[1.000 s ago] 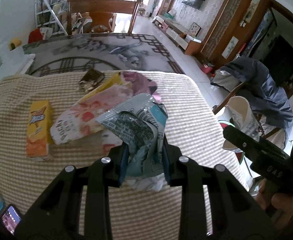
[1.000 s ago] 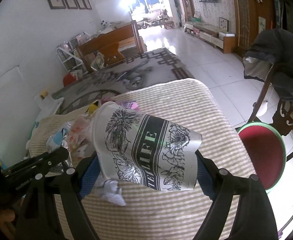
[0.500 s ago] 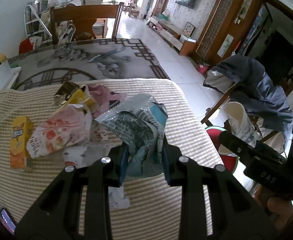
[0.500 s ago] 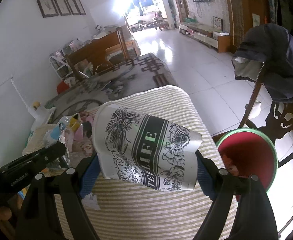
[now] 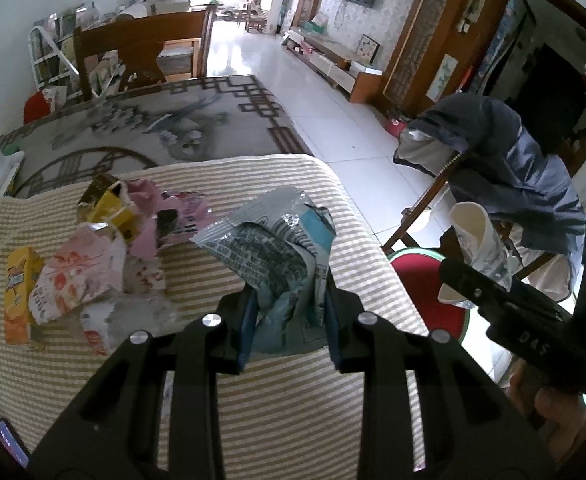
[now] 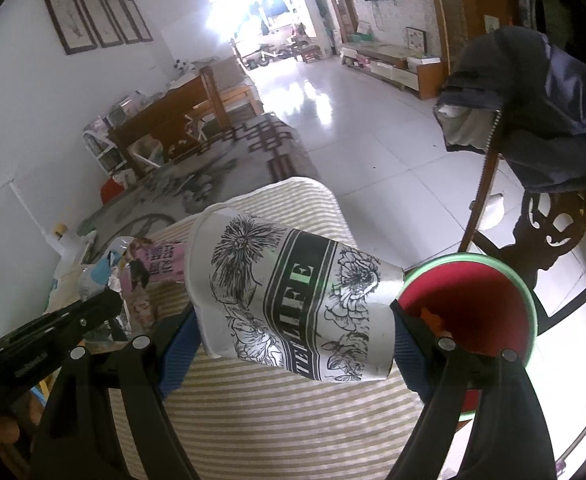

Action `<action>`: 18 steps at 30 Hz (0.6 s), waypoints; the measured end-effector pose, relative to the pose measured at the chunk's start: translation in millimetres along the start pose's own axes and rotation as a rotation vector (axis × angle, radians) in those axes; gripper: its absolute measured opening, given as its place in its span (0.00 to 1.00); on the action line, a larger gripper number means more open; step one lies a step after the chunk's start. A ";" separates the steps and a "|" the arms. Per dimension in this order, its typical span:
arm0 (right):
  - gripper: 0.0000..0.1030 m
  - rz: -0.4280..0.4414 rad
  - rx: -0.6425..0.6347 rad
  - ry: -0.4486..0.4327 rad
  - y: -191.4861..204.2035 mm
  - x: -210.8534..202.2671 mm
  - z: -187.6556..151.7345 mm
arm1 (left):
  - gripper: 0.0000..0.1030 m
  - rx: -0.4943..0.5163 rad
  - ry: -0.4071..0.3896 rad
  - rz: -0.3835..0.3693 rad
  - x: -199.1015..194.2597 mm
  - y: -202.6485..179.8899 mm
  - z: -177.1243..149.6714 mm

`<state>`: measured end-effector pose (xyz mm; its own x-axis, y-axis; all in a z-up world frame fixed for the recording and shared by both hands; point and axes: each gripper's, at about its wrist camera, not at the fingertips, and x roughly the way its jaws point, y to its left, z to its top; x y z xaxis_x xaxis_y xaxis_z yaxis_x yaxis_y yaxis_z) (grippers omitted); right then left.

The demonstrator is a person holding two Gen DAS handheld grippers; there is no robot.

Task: Collect trash
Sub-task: 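Carry the newspaper and paper cup toward the red bin, then open both tools over the red bin, dropping newspaper and paper cup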

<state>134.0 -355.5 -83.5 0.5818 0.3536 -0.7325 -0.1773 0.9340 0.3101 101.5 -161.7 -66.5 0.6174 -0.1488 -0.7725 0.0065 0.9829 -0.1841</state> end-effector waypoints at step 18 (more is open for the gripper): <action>0.78 -0.135 0.194 -0.012 -110.9 -16.3 0.0 | 0.27 0.139 0.111 -0.109 61.5 -89.4 6.7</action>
<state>144.2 -464.8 -106.0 0.5993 0.2245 -0.7684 0.0578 0.9453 0.3212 144.1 -258.0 -93.5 0.5163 -0.2588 -0.8164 0.1815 0.9647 -0.1910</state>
